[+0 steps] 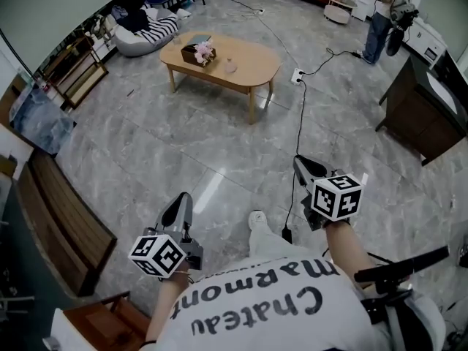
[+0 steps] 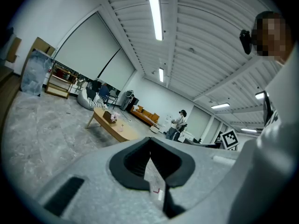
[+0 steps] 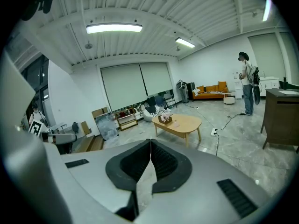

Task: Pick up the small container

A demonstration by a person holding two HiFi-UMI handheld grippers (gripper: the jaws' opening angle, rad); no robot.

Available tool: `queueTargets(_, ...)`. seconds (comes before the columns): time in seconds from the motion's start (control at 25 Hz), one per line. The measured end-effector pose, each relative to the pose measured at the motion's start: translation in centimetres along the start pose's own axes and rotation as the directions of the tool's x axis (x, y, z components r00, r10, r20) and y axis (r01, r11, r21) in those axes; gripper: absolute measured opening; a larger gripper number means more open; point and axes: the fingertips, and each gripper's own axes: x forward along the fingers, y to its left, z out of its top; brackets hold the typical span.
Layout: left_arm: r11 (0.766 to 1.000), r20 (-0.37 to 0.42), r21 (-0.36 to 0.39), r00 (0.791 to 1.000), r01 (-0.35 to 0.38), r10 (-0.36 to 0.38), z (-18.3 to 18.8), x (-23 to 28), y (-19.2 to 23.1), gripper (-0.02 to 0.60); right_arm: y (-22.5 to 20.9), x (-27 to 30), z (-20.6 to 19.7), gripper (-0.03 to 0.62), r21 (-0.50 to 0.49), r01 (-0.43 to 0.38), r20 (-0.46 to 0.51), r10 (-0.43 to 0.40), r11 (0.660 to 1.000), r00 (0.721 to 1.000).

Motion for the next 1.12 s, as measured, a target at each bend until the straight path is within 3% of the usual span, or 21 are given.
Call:
queueTargets(0.6,0.999,0.036,0.039,0.999,-0.026,0.024,7.1,13.2,1.8,0.015,-8.7,10.9,10.2,0.013,-0.013,-0.036,0.036,0.036,0.999,0.999)
queueTargets(1.12,0.999,0.047,0.033,0.999,-0.016,0.015,8.4,22.7,2.3,0.015,-15.3,16.5,12.8,0.013,-0.018,-0.043,0.010,0.043,0.999,0.999)
